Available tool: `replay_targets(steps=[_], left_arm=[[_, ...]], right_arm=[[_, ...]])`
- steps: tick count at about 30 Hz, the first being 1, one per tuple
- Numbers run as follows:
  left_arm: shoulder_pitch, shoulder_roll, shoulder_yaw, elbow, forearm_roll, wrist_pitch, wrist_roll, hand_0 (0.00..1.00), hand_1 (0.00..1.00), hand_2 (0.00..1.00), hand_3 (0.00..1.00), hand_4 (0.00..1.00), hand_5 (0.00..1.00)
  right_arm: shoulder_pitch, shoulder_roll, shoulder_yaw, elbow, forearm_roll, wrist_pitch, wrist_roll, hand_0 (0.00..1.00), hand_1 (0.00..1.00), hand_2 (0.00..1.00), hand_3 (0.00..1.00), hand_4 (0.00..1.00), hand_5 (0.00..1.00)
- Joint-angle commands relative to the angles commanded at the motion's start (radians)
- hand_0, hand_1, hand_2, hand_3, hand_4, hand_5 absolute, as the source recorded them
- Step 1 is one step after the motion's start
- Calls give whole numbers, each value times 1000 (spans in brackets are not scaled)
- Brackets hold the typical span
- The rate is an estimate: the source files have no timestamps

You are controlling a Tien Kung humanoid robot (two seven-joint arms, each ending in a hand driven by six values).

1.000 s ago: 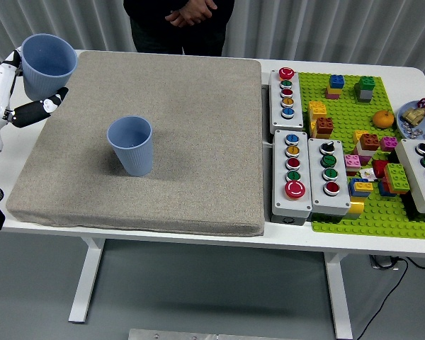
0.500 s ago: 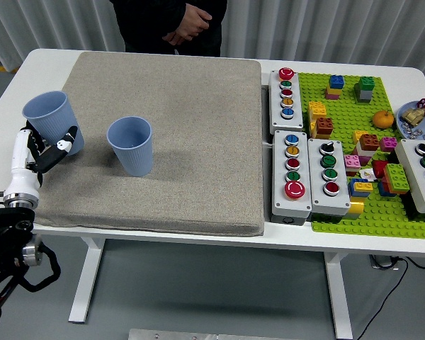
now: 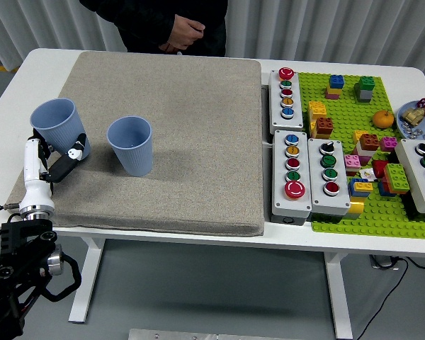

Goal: Pick cup pour cup place

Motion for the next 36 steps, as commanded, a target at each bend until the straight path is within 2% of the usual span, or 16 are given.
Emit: replay_targets(steps=[2,3,8,9,15,16,17,20,21,27,28,33,34,36], left_arm=[[-1,-2,2,9,16,0,1,542,488,539,583,329,2],[-1,-2,3,10,18,0,1,564,544,562,592,348,2],[-3,-11,15,39,70,19,10,564,544,562,592,348,2],[-3,-13,19,50,83,23,11,555,568,589,604,433,2],[-5,-24,27,95,110,24,11,555,568,589,604,433,2],[-5,-26,28,101,112,21,11,525,569,605,612,516,49],[-4,-27,28,103,113,19,10,525,569,605,612,516,49],[-2,-28,25,98,117,15,8,525,569,605,612,516,49],[-1,-28,25,97,118,13,8,495,570,649,639,569,80],[2,-29,15,94,136,-6,15,495,570,649,639,569,80],[2,-29,10,94,144,-12,19,520,609,712,736,693,196],[8,-29,-9,81,159,-22,28,520,609,712,736,693,196],[9,-30,-12,78,161,-24,30,546,629,761,792,739,243],[9,-30,-16,73,170,-30,36,546,629,761,792,739,243]], right_arm=[[0,-1,-1,0,1,0,0,742,708,726,643,228,394],[0,-1,-1,0,1,0,0,741,707,725,643,227,392],[2,-2,-4,0,4,0,2,741,707,725,643,227,392],[3,-2,-4,0,4,0,1,741,707,725,642,227,390],[3,-2,-8,0,7,0,2,741,707,725,642,227,390],[2,-1,-7,0,7,-1,2,742,707,724,642,227,389],[2,-1,-6,0,7,-1,2,742,707,724,642,227,389],[2,-1,-5,0,6,-1,2,742,707,724,642,227,389],[2,-1,-4,0,6,-1,2,741,707,724,641,226,388],[1,-1,-4,0,2,0,2,741,707,724,641,226,388],[1,-1,-3,0,2,0,2,742,708,724,641,227,387],[-1,1,-2,0,0,0,1,742,708,724,641,227,387],[-2,1,-2,0,0,0,0,742,707,724,641,227,387],[-3,1,-1,0,-2,0,0,742,707,724,641,227,387]])
